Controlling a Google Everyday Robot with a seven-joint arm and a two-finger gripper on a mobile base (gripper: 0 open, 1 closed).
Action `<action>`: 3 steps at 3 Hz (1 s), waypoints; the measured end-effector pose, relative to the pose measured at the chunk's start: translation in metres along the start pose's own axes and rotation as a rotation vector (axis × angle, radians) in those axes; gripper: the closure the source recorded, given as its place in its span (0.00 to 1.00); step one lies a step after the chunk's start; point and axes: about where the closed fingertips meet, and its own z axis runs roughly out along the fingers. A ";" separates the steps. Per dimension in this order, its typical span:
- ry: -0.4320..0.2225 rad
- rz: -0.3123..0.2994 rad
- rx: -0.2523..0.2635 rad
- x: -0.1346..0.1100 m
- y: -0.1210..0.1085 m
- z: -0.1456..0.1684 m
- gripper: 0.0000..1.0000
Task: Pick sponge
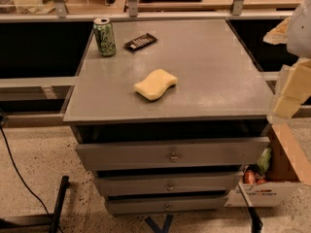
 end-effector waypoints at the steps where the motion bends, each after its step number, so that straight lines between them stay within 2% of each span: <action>1: -0.007 -0.089 -0.054 -0.013 -0.020 0.015 0.00; 2: 0.002 -0.209 -0.106 -0.041 -0.043 0.037 0.00; 3: 0.005 -0.341 -0.142 -0.078 -0.057 0.063 0.00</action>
Offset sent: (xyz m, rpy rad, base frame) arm 0.0921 0.0614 -0.0296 -0.0968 0.1633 0.3883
